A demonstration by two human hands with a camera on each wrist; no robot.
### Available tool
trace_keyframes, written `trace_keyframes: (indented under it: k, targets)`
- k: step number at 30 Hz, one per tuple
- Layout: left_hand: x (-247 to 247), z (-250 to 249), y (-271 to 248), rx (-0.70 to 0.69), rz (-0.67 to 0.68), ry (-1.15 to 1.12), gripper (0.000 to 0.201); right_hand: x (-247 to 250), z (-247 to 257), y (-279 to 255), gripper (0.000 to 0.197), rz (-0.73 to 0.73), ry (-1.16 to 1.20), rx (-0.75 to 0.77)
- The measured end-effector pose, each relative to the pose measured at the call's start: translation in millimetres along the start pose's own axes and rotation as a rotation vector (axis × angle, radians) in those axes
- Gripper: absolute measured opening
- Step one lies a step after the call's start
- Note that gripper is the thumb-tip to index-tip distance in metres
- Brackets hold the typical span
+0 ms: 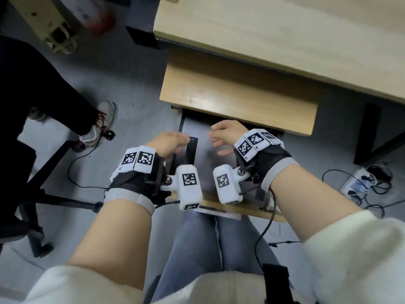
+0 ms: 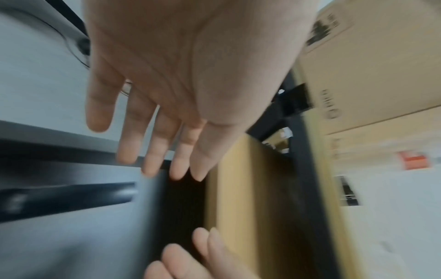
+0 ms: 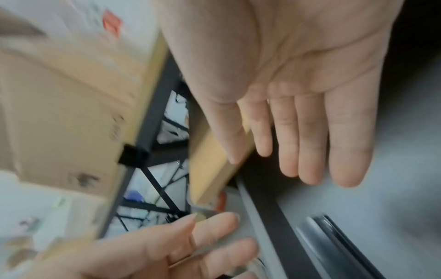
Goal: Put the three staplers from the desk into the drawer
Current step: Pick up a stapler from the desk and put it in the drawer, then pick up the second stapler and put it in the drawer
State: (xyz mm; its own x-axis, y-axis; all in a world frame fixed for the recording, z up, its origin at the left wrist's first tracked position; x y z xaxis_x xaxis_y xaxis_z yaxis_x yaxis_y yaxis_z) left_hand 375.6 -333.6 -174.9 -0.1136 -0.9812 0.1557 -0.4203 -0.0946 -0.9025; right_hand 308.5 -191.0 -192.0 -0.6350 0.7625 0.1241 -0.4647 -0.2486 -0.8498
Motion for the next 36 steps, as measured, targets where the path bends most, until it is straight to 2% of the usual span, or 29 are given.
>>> trace_keyframes:
  k: [2,4,8,13,15,19,22,24,26,29,30,33,36]
  targets:
    - [-3.3,-39.1,-22.2,-0.101,0.069,-0.058,0.016,25.4,22.3,-30.0,0.004,0.025,0.046,0.054]
    - [-6.0,-80.7,-37.8,-0.221,0.104,-0.082,0.019,55.2,48.1,-52.5,0.01,-0.018,0.054,0.127]
    - [-7.1,-167.2,-58.0,-0.42,0.075,-0.109,0.014,117.6,96.8,-79.0,0.012,-0.132,0.13,0.277]
    - [-8.5,-261.0,-51.0,-0.532,0.041,-0.119,0.01,191.9,151.6,-71.7,0.01,-0.253,0.162,0.388]
    - [-5.9,-294.2,-39.2,-0.542,0.022,-0.147,0.014,217.5,176.9,-55.7,0.007,-0.289,0.15,0.415]
    - [6.7,-362.5,-4.7,-0.538,-0.045,-0.278,0.02,260.0,232.5,-11.7,0.025,-0.328,0.178,0.447]
    - [22.9,-410.2,27.5,-0.546,-0.155,-0.322,0.036,276.1,270.2,31.9,0.031,-0.27,0.243,0.426]
    - [34.0,-439.8,48.2,-0.578,-0.245,-0.196,0.052,284.0,291.9,59.6,0.033,-0.254,0.246,0.412]
    - [47.8,-465.7,66.9,-0.591,-0.331,-0.069,0.06,292.2,314.5,78.7,0.049,-0.253,0.176,0.437]
    - [65.1,-488.2,87.6,-0.484,-0.409,0.023,0.074,299.0,345.2,95.3,0.062,-0.211,0.156,0.495]
    - [68.7,-491.6,96.0,-0.457,-0.399,-0.044,0.072,298.5,352.2,99.7,0.061,-0.191,0.16,0.493]
    - [65.1,-493.0,109.2,-0.41,-0.299,-0.292,0.04,297.4,363.3,111.7,0.05,-0.13,0.27,0.468]
    - [61.4,-488.2,113.4,-0.331,-0.258,-0.323,0.03,305.0,361.7,111.5,0.048,-0.154,0.345,0.453]
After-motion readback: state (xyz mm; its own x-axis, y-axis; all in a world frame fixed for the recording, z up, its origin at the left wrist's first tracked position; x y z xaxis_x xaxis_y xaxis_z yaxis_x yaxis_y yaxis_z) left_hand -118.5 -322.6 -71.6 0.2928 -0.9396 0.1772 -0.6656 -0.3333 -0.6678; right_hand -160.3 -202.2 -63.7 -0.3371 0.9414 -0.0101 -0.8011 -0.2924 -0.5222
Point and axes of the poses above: each hand's wrist, its own y-axis towards the middle knuckle, its own x-axis out of the back of the hand, z = x × y, the point moved 6 cm from there along y, towards the middle knuckle, and after that the axes turned 2 degrees about x, right-handed, at the moved point
